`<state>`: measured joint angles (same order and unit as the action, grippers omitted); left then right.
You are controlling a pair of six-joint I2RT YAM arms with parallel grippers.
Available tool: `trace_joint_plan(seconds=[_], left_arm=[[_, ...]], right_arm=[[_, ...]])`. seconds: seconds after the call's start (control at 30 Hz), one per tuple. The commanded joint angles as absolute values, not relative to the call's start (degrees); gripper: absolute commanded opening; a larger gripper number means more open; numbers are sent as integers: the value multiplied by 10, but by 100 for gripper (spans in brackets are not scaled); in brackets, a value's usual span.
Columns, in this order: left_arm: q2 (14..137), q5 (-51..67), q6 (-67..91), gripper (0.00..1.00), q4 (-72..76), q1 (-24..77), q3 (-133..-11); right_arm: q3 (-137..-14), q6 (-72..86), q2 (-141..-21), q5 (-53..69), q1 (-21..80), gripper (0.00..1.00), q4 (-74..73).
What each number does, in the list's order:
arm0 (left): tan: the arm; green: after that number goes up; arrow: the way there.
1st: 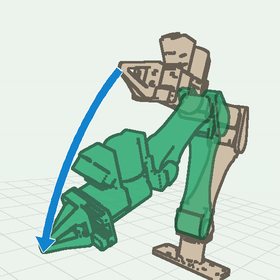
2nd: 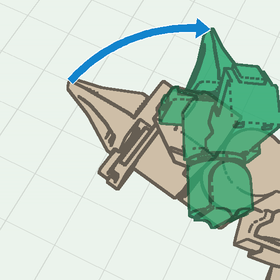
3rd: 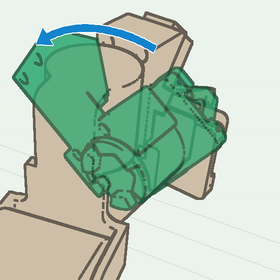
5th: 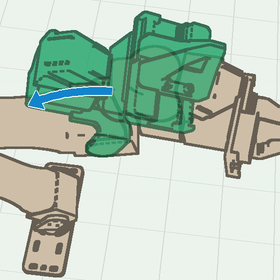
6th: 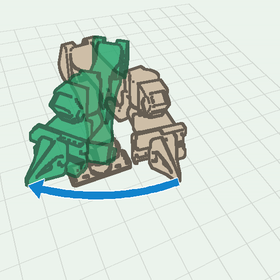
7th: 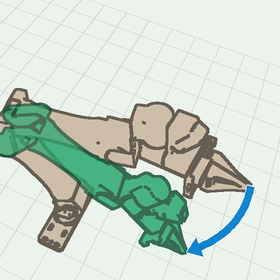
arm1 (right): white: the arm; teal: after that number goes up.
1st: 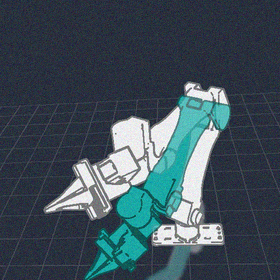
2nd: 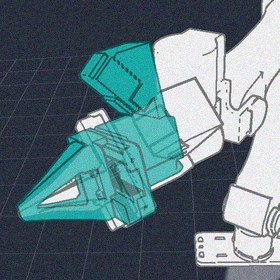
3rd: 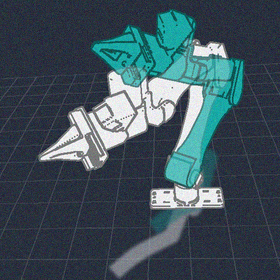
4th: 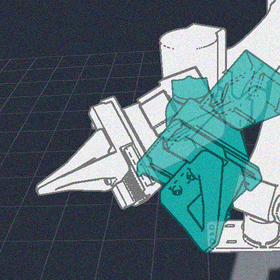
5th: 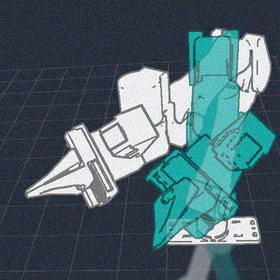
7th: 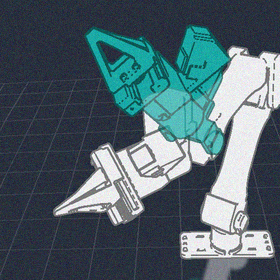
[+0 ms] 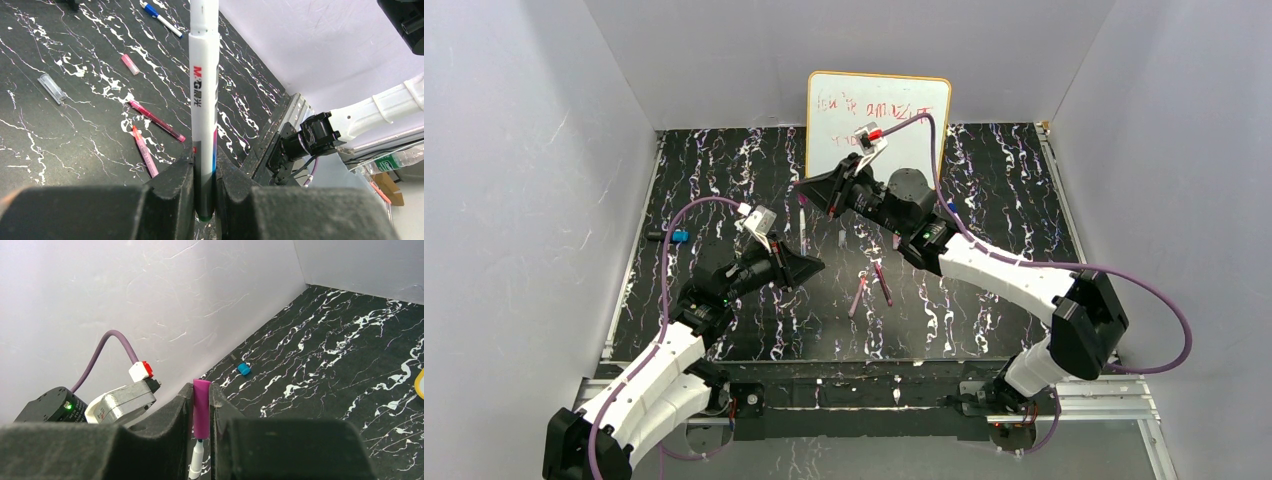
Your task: Insert the pens into the pen caps
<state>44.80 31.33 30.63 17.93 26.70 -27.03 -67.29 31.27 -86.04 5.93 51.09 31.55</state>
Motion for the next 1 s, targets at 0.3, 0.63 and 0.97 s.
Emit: trace_joint_plan(seconds=[0.3, 0.63, 0.97], left_arm=[[444, 319, 294, 0, 173, 265, -272], [437, 309, 287, 0, 164, 264, -275], [427, 293, 277, 0, 150, 264, -277]], right_arm=[[-691, 302, -865, 57, 513, 22, 353], [-658, 316, -846, 62, 513, 21, 347], [-640, 323, -837, 70, 513, 20, 344]])
